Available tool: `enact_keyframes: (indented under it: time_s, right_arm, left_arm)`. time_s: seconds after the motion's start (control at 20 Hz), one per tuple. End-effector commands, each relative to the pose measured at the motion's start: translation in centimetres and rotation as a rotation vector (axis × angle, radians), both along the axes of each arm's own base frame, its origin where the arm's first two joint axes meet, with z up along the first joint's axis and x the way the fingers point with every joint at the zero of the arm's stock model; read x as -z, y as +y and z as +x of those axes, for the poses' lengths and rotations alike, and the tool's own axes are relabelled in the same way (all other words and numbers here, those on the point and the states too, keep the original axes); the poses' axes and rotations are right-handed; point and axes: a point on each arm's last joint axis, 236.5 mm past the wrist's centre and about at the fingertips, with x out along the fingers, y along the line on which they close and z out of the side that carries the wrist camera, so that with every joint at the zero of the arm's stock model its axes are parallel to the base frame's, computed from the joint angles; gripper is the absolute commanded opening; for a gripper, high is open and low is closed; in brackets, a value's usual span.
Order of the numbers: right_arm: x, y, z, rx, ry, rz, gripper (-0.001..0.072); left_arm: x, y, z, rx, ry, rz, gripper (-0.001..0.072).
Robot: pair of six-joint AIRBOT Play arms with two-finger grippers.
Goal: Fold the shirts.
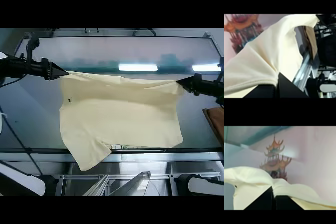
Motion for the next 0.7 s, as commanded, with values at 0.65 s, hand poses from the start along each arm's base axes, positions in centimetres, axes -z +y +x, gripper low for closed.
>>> enact_keyframes:
  time_s: [0.65]
  right_arm:
    - [12.2,-3.6,-1.9,-0.226,0.3,-0.129,0.0016]
  left_arm:
    - [12.0,3.4,-3.5,0.09,0.47,0.233,0.0022]
